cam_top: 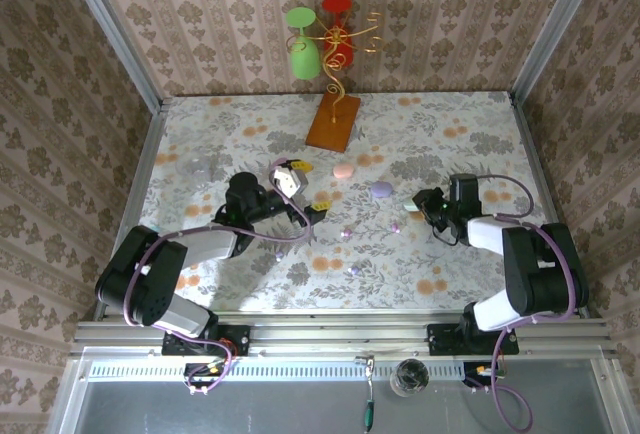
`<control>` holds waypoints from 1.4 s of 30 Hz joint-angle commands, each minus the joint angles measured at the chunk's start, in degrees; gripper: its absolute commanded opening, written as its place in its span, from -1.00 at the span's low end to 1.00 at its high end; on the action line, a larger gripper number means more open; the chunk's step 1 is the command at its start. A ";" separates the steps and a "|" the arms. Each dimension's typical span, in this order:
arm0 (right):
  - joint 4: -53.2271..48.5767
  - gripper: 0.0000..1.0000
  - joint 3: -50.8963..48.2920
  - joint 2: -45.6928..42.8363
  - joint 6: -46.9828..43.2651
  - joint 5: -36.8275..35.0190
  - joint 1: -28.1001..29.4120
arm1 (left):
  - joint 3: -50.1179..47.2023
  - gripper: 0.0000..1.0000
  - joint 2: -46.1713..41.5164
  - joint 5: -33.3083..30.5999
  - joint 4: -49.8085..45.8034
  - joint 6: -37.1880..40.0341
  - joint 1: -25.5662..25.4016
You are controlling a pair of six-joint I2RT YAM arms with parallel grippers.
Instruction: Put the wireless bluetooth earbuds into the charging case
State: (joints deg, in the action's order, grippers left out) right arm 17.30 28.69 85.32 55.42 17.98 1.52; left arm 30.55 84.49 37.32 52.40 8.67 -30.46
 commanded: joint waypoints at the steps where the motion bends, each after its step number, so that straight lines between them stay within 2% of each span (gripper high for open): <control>1: -1.43 -0.65 -0.96 -1.32 -3.17 -5.55 -0.11 | 1.45 1.00 -0.08 0.04 1.13 -0.85 -0.13; 4: -3.93 -0.28 -0.50 -2.94 -4.58 -7.17 -0.07 | 1.73 1.00 -0.14 -0.10 1.60 -4.91 1.20; 7: -7.85 0.05 0.49 -5.16 -7.04 -9.46 -0.08 | 2.55 1.00 -0.19 -3.96 -0.28 -7.10 2.18; 10: -13.25 0.29 2.17 -9.56 -9.94 -12.11 0.15 | 4.38 1.00 -0.44 -6.91 -5.73 -8.31 3.35; 13: -17.48 0.43 3.76 -12.77 -12.97 -14.86 1.12 | 6.38 1.00 -1.17 -9.84 -12.00 -7.38 3.92; 19: -24.09 0.48 8.67 -15.59 -22.00 -17.95 6.03 | 10.53 1.00 -2.62 -15.33 -26.00 1.20 3.92; 23: -29.26 0.49 14.30 -12.28 -26.72 -19.73 11.26 | 13.88 1.00 -1.82 -18.94 -34.46 6.06 3.92; 26: -29.87 0.50 16.84 -9.48 -27.78 -20.09 14.70 | 20.00 1.00 1.07 -24.00 -45.93 7.79 6.72; 33: -27.85 0.50 19.47 -5.16 -27.98 -18.26 18.32 | 36.28 0.90 12.49 -31.94 -67.23 10.00 8.86; 36: -27.81 0.50 20.37 -3.45 -28.49 -18.33 18.52 | 44.93 0.90 19.12 -32.84 -76.23 10.47 8.93; 42: -28.21 0.50 20.36 -3.96 -29.33 -18.58 18.59 | 59.40 0.84 31.12 -33.90 -88.33 10.93 8.92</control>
State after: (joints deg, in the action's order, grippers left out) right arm -9.52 47.79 81.76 27.51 0.38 19.77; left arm 84.95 112.68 5.26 -24.45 17.87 -21.61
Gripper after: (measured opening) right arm 0.750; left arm 0.921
